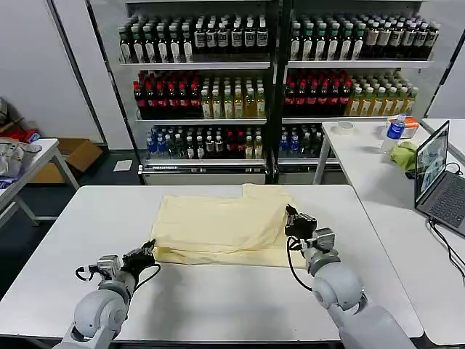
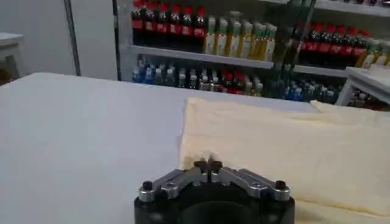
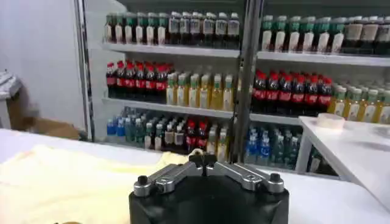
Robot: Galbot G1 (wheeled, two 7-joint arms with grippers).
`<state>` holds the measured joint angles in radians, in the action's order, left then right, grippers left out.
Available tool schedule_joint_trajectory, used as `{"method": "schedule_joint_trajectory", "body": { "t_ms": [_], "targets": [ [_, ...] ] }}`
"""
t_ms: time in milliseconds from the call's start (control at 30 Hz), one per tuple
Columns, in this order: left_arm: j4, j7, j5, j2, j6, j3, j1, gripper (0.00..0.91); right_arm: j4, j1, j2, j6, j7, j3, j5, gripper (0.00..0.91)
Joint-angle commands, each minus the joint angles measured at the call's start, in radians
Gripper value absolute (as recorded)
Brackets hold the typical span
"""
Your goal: Fold and organize the clothes.
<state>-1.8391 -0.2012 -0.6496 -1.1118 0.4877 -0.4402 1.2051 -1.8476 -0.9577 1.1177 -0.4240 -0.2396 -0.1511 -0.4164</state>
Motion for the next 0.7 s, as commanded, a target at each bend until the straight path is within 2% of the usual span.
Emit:
{"method": "schedule_joint_trajectory", "body": {
  "t_ms": [33,200,467,700],
  "targets": [
    [-0.013,0.005,-0.002,-0.002,-0.002,-0.003,0.013,0.907,0.028,-0.015,0.012,-0.012,0.0,0.005,0.038,0.907],
    [-0.024,-0.001,-0.004,-0.011,-0.005,-0.02,0.044,0.907,-0.01,-0.079,0.004,-0.01,0.0,-0.04,0.039,0.907],
    [-0.023,-0.002,-0.016,-0.022,-0.011,-0.035,0.095,0.907,-0.149,-0.288,-0.017,-0.008,0.014,-0.179,0.036,0.907],
    [-0.008,0.001,-0.018,-0.022,-0.014,-0.033,0.092,0.907,-0.183,-0.432,-0.017,-0.014,0.023,-0.287,-0.046,0.907]
  ]
}}
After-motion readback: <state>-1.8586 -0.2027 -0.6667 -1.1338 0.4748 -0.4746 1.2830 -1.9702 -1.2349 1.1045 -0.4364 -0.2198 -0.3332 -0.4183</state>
